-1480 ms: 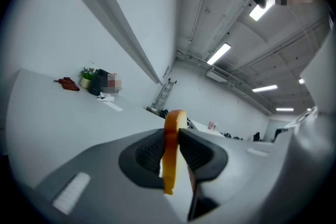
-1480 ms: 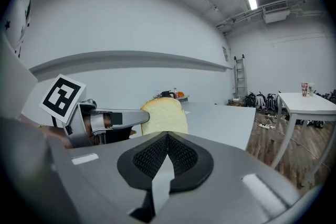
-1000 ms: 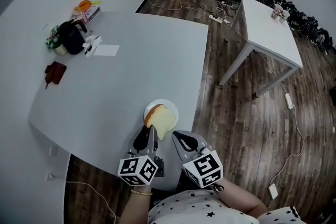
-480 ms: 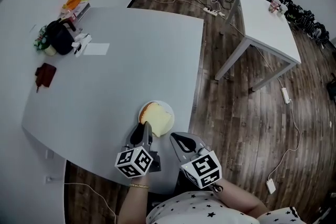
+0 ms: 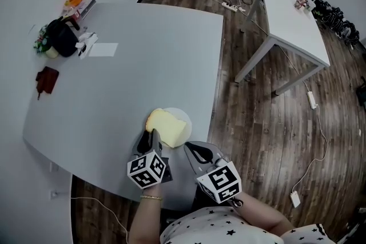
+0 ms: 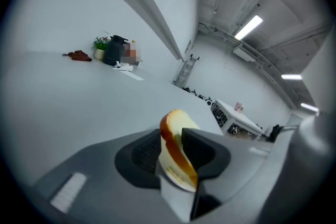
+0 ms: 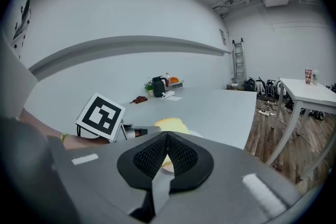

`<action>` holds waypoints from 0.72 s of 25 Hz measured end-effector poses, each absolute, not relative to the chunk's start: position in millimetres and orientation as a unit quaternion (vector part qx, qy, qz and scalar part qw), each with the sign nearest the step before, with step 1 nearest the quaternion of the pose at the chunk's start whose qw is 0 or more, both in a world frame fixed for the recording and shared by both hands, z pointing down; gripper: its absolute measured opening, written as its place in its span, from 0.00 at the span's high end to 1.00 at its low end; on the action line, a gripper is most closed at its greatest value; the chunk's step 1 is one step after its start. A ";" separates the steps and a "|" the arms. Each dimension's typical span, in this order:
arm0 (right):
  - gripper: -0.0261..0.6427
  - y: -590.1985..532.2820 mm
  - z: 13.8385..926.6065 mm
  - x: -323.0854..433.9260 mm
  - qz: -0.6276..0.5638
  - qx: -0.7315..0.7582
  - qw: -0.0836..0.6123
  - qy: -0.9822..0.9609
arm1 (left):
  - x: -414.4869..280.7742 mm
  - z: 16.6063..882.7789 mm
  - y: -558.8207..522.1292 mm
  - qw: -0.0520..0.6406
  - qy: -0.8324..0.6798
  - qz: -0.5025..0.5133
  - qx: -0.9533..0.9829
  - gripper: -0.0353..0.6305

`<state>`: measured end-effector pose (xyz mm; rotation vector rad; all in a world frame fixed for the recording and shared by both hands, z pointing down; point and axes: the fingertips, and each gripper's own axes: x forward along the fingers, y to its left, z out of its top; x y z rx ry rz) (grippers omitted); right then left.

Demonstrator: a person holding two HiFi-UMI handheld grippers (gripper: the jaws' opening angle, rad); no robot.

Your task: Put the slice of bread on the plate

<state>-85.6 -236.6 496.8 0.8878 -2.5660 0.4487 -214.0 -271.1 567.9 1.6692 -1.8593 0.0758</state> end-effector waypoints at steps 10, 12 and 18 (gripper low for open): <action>0.96 -236.2 493.7 -98.8 0.155 0.309 0.193 -0.918 | -232.9 586.6 -261.8 0.301 -0.728 0.095 0.608 0.75; 0.96 -235.2 491.8 -98.6 0.153 0.310 0.192 -0.918 | -236.0 580.4 -258.2 0.300 -0.734 0.088 0.603 0.79; 0.96 -226.4 486.0 -101.8 0.146 0.312 0.187 -0.920 | -226.5 535.7 -238.8 0.270 -0.724 0.061 0.631 0.93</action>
